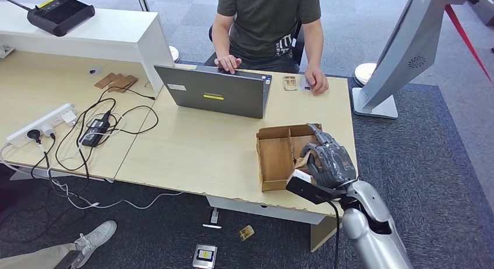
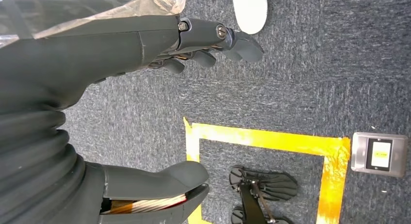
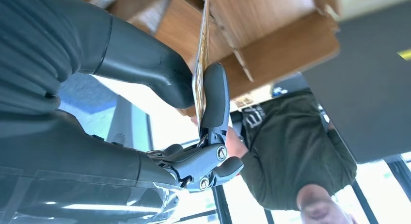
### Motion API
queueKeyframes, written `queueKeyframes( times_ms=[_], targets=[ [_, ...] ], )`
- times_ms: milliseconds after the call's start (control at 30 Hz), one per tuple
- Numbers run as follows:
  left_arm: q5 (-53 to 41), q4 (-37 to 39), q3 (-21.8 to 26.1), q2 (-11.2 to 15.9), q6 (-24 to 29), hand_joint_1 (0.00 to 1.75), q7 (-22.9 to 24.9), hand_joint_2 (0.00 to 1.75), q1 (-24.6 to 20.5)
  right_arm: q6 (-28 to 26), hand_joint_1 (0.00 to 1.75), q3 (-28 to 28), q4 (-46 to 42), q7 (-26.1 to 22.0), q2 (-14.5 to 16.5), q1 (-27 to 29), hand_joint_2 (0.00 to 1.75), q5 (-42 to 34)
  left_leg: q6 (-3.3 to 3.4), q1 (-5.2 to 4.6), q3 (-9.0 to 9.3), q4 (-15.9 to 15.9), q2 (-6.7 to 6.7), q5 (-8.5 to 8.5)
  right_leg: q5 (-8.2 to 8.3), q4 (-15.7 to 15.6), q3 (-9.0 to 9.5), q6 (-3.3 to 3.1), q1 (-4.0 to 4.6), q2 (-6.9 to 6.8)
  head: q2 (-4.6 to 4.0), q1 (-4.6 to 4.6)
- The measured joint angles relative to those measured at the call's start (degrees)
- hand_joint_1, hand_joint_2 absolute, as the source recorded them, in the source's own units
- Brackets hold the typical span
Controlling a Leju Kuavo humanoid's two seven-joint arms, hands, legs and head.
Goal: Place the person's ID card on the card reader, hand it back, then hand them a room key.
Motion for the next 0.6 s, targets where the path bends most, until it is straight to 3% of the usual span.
queueKeyframes(
  times_ms=[233, 500, 600],
  targets=[
    [-1.48, 0.00, -0.08, -0.61, -0.14, 0.00, 0.73, 1.75, -2.03, -4.23, 1.75, -0.04, 3.98, -4.99, 3.30, -5.60, 1.75, -3.83, -0.02, 0.00, -0.01, 0.00, 0.01, 0.02, 0.03, 0.05, 0.00, -0.01, 0.01, 0.00, 0.00, -0.01],
    [-3.47, 0.01, -0.28, -2.14, -0.25, 0.00, 1.99, 1.75, -6.01, -12.00, 1.75, -0.19, 21.88, -9.53, 9.99, -23.87, 1.75, -8.21, -0.07, 0.01, -0.03, 0.01, 0.00, 0.15, 0.10, 0.07, -0.04, -0.06, 0.01, 0.00, 0.00, 0.00],
    [-3.81, 0.02, -0.40, -2.67, -0.26, 0.00, 2.13, 1.75, -6.67, -12.42, 1.75, -0.70, 26.67, -9.60, 11.23, -27.45, 1.75, -8.83, -0.07, 0.00, -0.05, 0.01, 0.00, 0.14, 0.10, 0.06, -0.05, -0.06, 0.01, 0.00, 0.00, 0.01]
  ],
)
